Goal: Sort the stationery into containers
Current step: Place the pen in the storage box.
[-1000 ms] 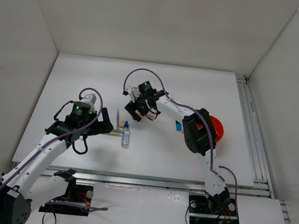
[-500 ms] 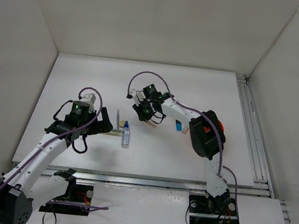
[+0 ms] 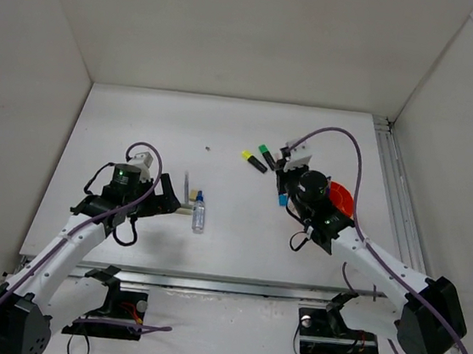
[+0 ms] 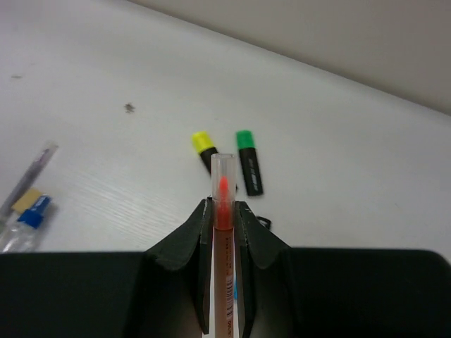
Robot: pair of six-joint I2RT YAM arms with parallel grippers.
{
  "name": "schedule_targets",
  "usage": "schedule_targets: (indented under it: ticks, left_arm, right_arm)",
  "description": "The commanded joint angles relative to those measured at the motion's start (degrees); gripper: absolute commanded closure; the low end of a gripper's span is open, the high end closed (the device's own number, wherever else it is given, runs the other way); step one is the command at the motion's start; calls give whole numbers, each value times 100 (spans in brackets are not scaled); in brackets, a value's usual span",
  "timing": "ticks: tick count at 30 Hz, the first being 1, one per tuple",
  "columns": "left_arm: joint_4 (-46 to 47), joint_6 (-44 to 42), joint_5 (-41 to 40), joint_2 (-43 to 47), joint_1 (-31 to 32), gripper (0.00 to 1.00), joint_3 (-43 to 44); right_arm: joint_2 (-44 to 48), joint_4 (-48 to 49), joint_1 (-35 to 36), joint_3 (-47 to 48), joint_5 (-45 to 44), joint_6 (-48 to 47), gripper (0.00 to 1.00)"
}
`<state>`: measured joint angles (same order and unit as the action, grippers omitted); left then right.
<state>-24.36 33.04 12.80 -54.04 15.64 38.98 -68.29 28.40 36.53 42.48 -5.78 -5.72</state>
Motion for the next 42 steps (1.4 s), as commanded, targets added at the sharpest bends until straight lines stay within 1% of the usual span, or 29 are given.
schedule_targets:
  ticks: [1,5,8,12,18,22,27,28,32,36,38,39,40,41,42]
  left_arm:
    - [397,-52,118,8,-43,0,118]
    - [432,-25,144,-106,-43,0,136]
    - [441,-8,188,-177,-43,0,180]
    - [458,-17,171,-195,-43,0,206]
    - [450,-43,170,-247,-43,0,224]
    - [458,-25,153,-300,-43,0,233]
    - [467,-34,144,-335,-43,0,242]
    - [467,-34,144,-335,-43,0,241]
    - [476,-43,126,-344,-43,0,259]
    - [459,-43,127,-405,-43,0,277]
    - [467,-43,153,-414,-43,0,294]
    - [450,-34,153,-406,-43,0,294]
    - [458,-34,153,-405,-43,0,303]
    - [441,-17,153,-405,-43,0,303]
    - [441,-8,144,-397,-43,0,312]
  right_arm:
    - [342,1184,-234,-651,-1451,378,100]
    - [562,1835,-585,-1110,-1470,185,100]
    - [676,1827,-779,-1207,-1453,27,100]
    - [852,1827,-990,-1417,-883,-175,100]
    - [704,1835,-1253,-1497,-354,-228,100]
    - [510,1827,-1386,-1479,-248,-228,100]
    - [492,1827,-1474,-1558,-90,-193,100]
    - [501,1827,-1474,-1585,-99,-184,98]
    - [571,1827,-1500,-1760,-204,-88,96]
    - [685,1818,-1483,-1848,-265,-105,88]
    - [782,1827,-1500,-1901,-240,-114,81]
    - [835,1818,-1491,-1910,-178,-105,74]
    - [870,1827,-1491,-1927,-117,-131,65]
    - [949,1818,-1509,-1928,-73,-132,60]
    - [1019,1800,-1491,-1919,-55,-132,57]
